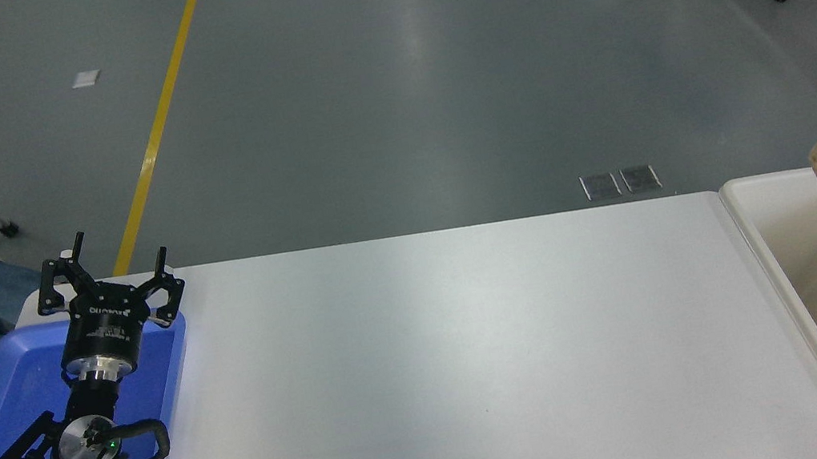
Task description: Pick up paper ball place in dustbin
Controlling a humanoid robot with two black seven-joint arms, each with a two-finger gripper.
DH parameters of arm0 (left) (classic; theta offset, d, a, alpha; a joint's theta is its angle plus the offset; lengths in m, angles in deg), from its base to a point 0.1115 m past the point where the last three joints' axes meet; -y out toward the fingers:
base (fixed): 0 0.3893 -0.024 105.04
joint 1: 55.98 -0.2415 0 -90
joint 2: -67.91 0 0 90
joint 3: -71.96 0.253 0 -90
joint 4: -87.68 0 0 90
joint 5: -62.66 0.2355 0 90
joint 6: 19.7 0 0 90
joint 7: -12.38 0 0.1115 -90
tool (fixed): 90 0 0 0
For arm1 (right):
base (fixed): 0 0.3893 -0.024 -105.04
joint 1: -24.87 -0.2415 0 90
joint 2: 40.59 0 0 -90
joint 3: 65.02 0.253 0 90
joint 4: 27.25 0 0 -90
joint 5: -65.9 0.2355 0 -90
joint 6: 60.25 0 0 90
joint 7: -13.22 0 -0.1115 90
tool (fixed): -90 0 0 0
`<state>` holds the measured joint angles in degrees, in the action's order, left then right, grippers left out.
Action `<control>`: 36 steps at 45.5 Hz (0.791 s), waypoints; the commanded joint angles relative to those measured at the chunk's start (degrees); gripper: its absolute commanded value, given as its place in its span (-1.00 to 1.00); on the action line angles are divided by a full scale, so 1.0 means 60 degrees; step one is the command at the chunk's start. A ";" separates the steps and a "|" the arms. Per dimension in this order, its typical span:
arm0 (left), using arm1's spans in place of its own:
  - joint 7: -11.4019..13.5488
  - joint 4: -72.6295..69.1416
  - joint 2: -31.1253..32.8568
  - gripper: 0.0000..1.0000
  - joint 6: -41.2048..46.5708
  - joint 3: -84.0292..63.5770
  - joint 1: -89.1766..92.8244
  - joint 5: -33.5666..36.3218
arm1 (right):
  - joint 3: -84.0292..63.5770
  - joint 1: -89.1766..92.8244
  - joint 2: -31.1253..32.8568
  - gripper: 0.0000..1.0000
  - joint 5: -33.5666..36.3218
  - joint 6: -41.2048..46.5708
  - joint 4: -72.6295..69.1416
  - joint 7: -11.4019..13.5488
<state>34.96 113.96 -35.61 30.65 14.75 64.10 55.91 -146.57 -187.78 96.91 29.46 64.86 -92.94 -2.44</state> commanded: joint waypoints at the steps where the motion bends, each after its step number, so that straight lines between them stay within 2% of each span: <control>1: 0.0002 -0.0001 -0.0004 1.00 0.0002 -0.0001 -0.0002 -0.0002 | 0.2543 0.4923 0.1296 -1.00 -0.0195 -0.0869 0.4031 -0.0159; 6: 0.0016 -0.0016 -0.0004 1.00 0.0002 -0.0001 -0.0002 -0.0002 | 0.5061 0.7926 0.1179 -1.00 -0.0078 -0.1207 0.5629 -0.0042; 9: 0.0016 -0.0016 -0.0004 1.00 0.0002 -0.0001 -0.0003 -0.0002 | 0.6702 0.9611 0.0756 -1.00 -0.0063 -0.1382 0.6390 0.0090; 16: 0.0016 -0.0016 -0.0004 1.00 0.0016 -0.0016 -0.0003 -0.0002 | 0.9517 1.2206 -0.0782 -1.00 -0.0034 -0.1822 0.8353 0.0880; 21: 0.0016 -0.0016 -0.0004 1.00 0.0016 -0.0016 -0.0003 -0.0002 | 1.0383 1.2999 -0.1691 -1.00 0.0039 -0.1998 0.8898 0.1495; 27: 0.0031 -0.0016 -0.0004 1.00 0.0031 -0.0030 -0.0003 -0.0002 | 1.1028 1.3497 -0.2277 -1.00 0.0917 -0.2451 0.8781 0.2301; 30: 0.0016 -0.0016 -0.0004 1.00 0.0031 -0.0016 -0.0003 -0.0002 | 1.1087 1.3688 -0.2512 -1.00 0.1021 -0.2598 0.8751 0.2463; 36: 0.0031 -0.0016 -0.0004 1.00 0.0031 -0.0016 -0.0003 -0.0002 | 1.1131 1.3733 -0.2557 -1.00 0.1050 -0.2774 0.8664 0.2463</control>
<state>35.09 113.87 -35.63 30.80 14.65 64.09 55.90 -85.42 -111.37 85.51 33.41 51.10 -42.97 9.12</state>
